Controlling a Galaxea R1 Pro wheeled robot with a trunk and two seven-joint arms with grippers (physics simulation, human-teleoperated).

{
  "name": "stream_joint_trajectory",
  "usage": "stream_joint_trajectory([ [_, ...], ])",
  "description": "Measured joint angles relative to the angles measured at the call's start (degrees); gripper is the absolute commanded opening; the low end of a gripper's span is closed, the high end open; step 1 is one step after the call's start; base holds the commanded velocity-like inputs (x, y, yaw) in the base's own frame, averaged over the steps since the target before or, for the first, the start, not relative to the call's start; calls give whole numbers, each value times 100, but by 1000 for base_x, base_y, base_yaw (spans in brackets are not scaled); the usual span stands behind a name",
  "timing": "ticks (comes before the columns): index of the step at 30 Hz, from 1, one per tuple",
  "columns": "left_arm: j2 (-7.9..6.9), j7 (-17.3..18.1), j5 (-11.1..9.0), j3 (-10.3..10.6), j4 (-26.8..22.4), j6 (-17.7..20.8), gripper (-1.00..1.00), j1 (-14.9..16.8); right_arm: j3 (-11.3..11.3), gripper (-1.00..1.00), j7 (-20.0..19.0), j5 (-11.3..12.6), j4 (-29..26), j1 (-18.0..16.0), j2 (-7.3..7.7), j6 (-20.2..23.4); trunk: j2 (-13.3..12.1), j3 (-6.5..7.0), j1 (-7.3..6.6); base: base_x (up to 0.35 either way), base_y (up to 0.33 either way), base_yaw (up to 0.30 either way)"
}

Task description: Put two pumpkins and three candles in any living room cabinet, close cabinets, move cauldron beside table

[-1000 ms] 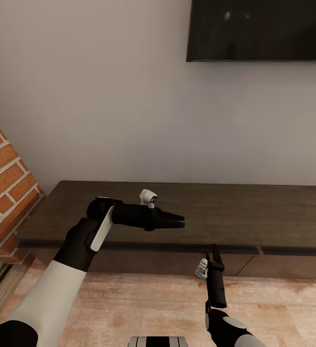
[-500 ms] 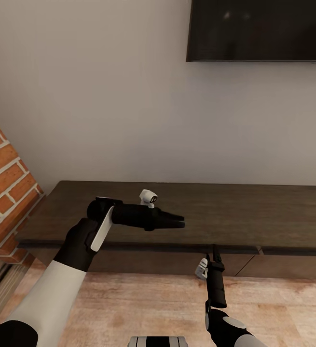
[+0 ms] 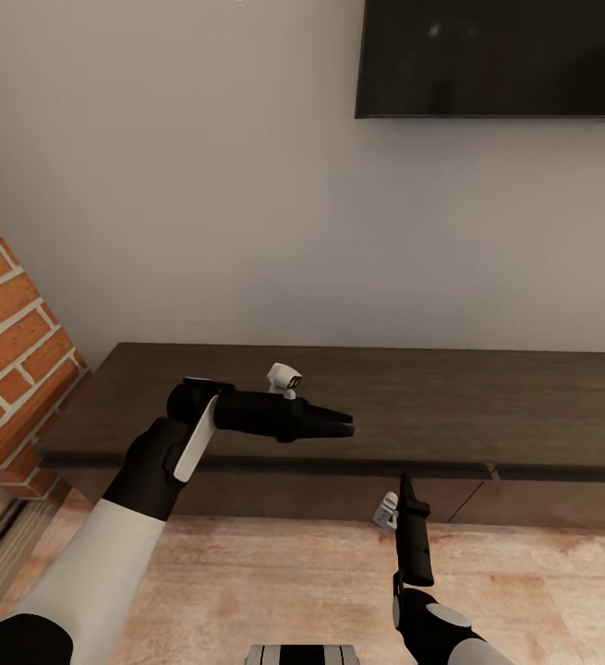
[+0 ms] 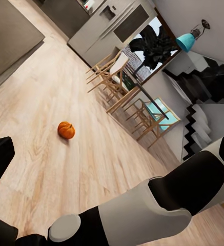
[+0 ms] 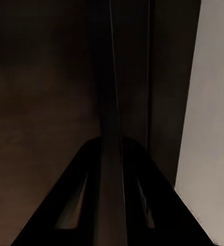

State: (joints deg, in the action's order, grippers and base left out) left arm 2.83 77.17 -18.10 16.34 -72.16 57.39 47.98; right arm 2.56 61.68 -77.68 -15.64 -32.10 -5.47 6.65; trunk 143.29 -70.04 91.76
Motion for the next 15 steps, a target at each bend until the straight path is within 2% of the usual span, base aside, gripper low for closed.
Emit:
stream_joint_trajectory([
  [7, 2, 0, 0, 0, 9, 0, 100, 1, -3, -100, 3, -1, -31, 7, 2, -14, 0, -1, 0, -3, 0, 0],
  [15, 24, -9, 8, -1, -4, 0, 100, 1, 8, -100, 51, 7, -11, 0, 3, -54, 0, 0, 1, -208, 0, 0],
])
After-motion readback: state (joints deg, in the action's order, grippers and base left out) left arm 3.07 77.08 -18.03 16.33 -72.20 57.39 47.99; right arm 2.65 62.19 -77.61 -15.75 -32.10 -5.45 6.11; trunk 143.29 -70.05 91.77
